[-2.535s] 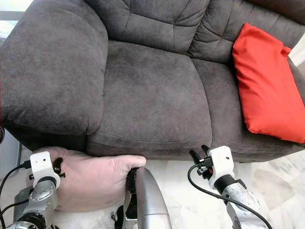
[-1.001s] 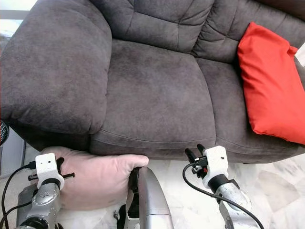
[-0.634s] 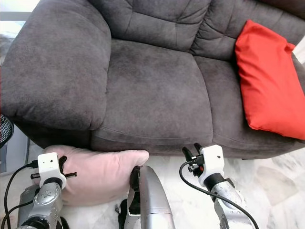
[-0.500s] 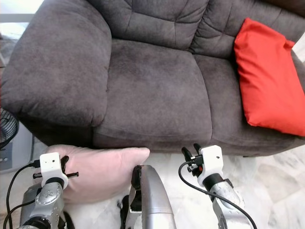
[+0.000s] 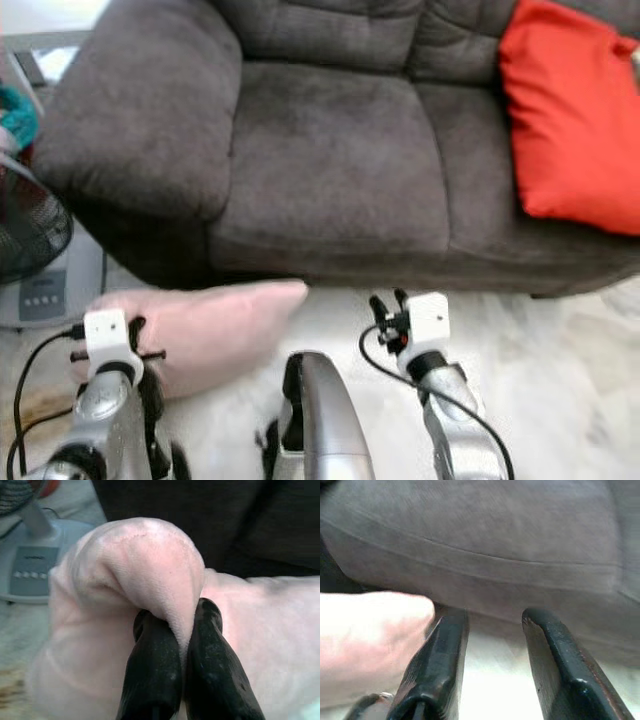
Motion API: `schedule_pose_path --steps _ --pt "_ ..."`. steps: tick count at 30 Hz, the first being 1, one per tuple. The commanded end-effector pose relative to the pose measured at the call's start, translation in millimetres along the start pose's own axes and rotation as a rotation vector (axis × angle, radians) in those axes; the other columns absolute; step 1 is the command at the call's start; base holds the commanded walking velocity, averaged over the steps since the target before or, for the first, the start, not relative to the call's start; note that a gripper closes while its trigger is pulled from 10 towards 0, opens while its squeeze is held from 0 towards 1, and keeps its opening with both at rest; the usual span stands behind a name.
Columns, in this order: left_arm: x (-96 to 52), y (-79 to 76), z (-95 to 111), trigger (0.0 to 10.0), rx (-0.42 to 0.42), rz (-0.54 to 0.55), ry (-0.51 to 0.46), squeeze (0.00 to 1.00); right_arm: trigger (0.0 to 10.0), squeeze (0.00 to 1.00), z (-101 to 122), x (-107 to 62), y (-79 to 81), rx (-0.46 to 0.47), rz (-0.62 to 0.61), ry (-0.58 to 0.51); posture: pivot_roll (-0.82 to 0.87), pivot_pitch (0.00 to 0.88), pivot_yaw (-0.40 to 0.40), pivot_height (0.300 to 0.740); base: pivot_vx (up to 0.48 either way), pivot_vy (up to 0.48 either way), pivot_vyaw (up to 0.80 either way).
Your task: Move the pillow to the sofa from floor
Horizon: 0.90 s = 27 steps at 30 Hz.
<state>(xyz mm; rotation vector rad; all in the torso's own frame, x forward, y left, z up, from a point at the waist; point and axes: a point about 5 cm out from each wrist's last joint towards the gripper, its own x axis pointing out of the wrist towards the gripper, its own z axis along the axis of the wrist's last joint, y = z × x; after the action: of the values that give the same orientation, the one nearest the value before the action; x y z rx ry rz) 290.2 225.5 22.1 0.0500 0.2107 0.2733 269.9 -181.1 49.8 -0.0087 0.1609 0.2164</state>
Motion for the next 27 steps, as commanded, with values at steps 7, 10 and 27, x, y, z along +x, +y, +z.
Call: schedule_pose_path --steps 7,10,27 --pt "2.3 -6.3 17 10.0 0.037 -0.060 -0.110 0.00 10.0 0.00 0 10.3 -1.3 0.029 -0.050 -0.023 0.08 0.081 -0.169 0.514 0.000 0.000 0.00" --pt "3.0 -5.3 28 10.0 0.049 -0.068 -0.172 0.00 10.0 0.00 0 14.0 -0.6 0.047 -0.063 -0.031 0.10 0.064 -0.152 0.514 0.000 0.000 0.00" --pt "-4.3 -19.7 85 10.0 0.079 -0.155 -0.417 0.00 10.0 0.00 -1 25.6 0.7 0.050 -0.089 -0.048 0.13 0.000 -0.121 0.514 0.000 0.000 0.00"
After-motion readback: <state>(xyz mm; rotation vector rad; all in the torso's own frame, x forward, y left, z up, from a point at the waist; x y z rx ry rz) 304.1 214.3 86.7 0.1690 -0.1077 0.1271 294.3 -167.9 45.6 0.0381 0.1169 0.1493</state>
